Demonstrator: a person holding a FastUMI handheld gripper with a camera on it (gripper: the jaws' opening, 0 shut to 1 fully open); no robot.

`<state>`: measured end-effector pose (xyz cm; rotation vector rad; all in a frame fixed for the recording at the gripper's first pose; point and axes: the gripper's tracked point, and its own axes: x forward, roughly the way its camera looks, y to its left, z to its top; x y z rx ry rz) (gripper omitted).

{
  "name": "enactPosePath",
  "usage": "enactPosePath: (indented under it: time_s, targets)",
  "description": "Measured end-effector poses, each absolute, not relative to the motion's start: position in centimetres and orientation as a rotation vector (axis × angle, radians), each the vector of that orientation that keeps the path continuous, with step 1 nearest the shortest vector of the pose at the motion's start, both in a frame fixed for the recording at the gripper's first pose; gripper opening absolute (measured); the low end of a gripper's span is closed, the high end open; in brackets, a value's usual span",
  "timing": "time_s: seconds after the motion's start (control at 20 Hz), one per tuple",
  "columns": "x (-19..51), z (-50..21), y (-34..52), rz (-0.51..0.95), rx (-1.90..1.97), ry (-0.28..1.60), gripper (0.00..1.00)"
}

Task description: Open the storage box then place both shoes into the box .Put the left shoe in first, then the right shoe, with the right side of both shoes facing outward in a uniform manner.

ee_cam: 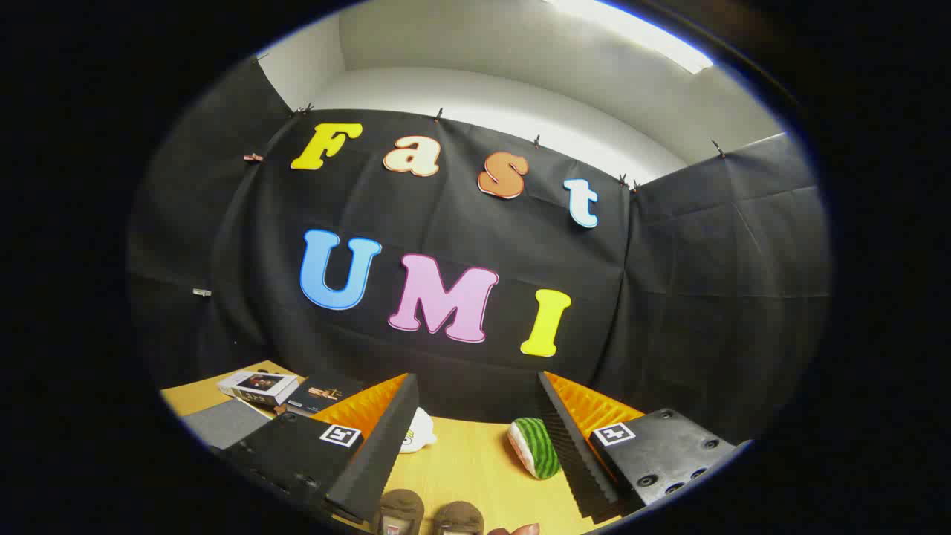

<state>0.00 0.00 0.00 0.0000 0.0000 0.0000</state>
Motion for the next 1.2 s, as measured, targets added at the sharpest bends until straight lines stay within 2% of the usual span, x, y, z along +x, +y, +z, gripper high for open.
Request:
enactPosePath:
  time_s: [0.8,1.2]
  targets:
    - [0.9,-3.0,2.3,0.057,-0.015,0.118,0.97]
    - [-0.4,-8.8,13.4,0.523,0.249,0.325,0.97]
